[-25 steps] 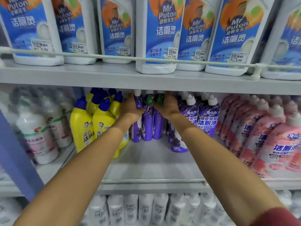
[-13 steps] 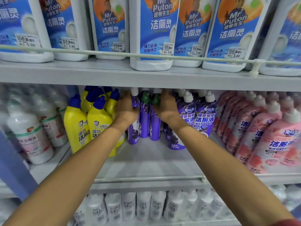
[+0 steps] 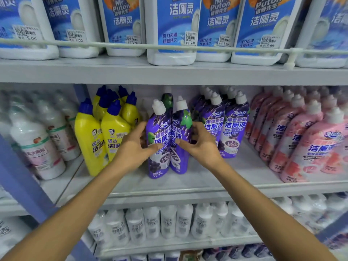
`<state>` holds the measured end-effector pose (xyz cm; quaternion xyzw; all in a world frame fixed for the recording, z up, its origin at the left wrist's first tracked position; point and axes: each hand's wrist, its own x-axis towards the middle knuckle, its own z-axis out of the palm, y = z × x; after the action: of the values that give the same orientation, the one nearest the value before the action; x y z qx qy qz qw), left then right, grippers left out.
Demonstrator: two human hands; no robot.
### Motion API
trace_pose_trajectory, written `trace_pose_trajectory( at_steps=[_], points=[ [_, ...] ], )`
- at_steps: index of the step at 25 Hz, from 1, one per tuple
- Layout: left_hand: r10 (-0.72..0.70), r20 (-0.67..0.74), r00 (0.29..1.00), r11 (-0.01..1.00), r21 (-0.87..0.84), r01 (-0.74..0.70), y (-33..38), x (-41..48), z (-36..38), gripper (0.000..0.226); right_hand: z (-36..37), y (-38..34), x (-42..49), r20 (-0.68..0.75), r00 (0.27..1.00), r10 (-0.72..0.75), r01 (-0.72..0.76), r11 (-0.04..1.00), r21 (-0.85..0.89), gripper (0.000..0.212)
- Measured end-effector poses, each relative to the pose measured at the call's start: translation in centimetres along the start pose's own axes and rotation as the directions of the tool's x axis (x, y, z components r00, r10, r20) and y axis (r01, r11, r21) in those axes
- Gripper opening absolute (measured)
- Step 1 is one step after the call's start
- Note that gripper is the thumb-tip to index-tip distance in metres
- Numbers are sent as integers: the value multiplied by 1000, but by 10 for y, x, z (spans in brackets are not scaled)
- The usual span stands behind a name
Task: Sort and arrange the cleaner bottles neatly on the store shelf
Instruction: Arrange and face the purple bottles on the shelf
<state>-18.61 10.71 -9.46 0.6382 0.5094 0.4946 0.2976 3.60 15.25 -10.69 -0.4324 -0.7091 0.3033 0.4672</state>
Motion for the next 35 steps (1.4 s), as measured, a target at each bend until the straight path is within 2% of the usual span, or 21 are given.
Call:
trace_pose_trajectory(
  at_steps=[2,5,8,10,14,20,23,26,28,32,35],
  points=[
    [-3,-26,1000,1000,-11,3,-6,-1,4,51,-5,7,-3,3,1000,-25,25,998,-49,50],
    [-30,40,999,993,-115,35,-4,3,9,49,-44,12,-5,132,991,-24,27,999,-18,41],
    [-47,127,991,993,-104,60,3,11,28,53,-97,22,-12,288,958,2,-1,1000,-4,49],
    [-48,195,980,992,-104,69,7,20,51,58,-133,30,-14,334,943,10,-7,1000,-12,52],
    [16,285,958,991,-133,23,21,37,101,57,-185,43,-20,244,969,38,-33,999,-23,58],
    [-36,157,987,997,-61,46,8,38,133,45,-184,82,-32,42,999,33,-26,986,-165,85],
    [-58,187,981,998,-26,64,7,39,134,45,-185,90,-26,17,1000,10,-8,993,-121,75],
    [-55,248,967,994,-76,76,12,45,131,48,-187,96,-20,-22,1000,-16,14,996,-91,66],
    [-57,194,979,995,-69,71,14,45,135,46,-186,101,-17,-44,999,-30,27,997,-68,62],
    [-25,-69,997,997,-75,20,8,32,160,46,-186,108,-13,-49,997,-64,62,997,-49,59],
    [-13,-51,999,996,-90,8,-1,30,165,58,-185,113,-10,-39,996,-84,82,996,-47,60]
  ],
)
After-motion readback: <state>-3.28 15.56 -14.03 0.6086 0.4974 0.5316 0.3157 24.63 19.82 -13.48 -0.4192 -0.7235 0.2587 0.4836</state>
